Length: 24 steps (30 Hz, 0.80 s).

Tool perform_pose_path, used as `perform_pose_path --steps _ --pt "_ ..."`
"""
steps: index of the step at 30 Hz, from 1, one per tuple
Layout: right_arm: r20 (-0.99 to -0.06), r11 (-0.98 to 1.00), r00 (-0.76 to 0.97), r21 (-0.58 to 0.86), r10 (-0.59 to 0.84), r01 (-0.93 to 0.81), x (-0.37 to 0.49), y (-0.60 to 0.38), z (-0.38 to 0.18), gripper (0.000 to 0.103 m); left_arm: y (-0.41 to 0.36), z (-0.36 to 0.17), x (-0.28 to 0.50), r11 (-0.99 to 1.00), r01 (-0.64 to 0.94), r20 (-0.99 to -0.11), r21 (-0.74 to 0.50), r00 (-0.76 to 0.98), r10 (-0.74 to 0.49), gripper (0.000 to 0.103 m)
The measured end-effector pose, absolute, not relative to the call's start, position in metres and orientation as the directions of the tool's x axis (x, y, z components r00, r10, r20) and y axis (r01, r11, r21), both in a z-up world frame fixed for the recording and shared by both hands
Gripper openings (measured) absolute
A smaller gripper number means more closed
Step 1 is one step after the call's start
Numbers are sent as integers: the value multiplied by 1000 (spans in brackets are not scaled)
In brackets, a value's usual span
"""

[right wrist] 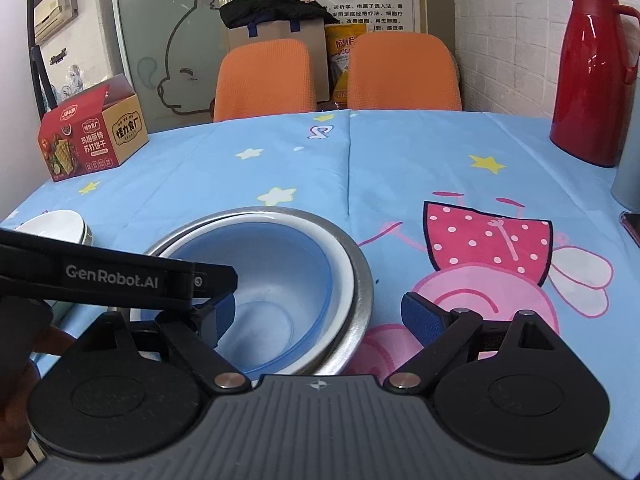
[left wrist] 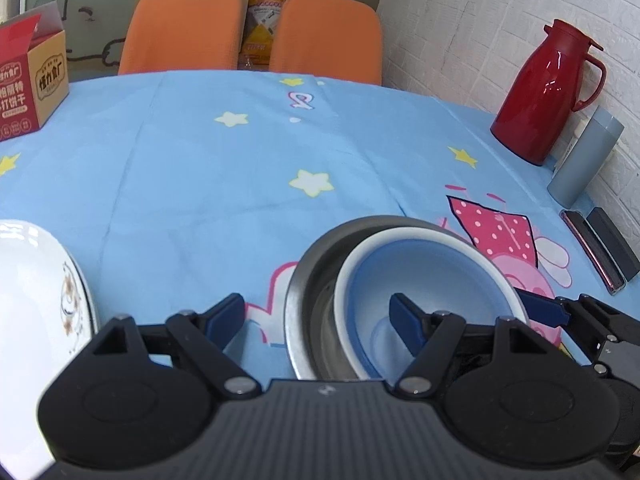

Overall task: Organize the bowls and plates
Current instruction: 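Close both tools on the rim of the nested bowls and lift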

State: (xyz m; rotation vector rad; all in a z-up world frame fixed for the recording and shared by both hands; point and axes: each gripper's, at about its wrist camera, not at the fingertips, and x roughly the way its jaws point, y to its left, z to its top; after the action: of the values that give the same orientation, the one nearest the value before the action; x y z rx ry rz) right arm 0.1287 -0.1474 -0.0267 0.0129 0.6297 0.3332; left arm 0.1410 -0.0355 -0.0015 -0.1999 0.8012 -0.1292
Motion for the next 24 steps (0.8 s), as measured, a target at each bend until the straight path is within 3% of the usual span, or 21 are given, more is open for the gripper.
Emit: perform_pose_path --steps 10,13,14,15,24 --pt "-560 942 758 162 333 -294 128 -148 -36 103 -41 -9 141 977 43 -681 -210 710 -178 69" --pt "-554 941 761 161 337 -299 124 -137 -35 91 -45 -9 139 975 43 -677 -216 713 -181 55" --pt "-557 943 762 153 331 -297 123 -133 -34 88 -47 -8 138 975 49 -678 -219 711 -188 42" --pt "-563 943 759 151 329 -297 121 -131 -33 86 -48 -6 138 973 49 -684 -223 703 -192 40" --pt "-509 946 800 121 318 -299 99 -127 -4 87 -44 24 112 969 61 -626 -240 753 -202 40"
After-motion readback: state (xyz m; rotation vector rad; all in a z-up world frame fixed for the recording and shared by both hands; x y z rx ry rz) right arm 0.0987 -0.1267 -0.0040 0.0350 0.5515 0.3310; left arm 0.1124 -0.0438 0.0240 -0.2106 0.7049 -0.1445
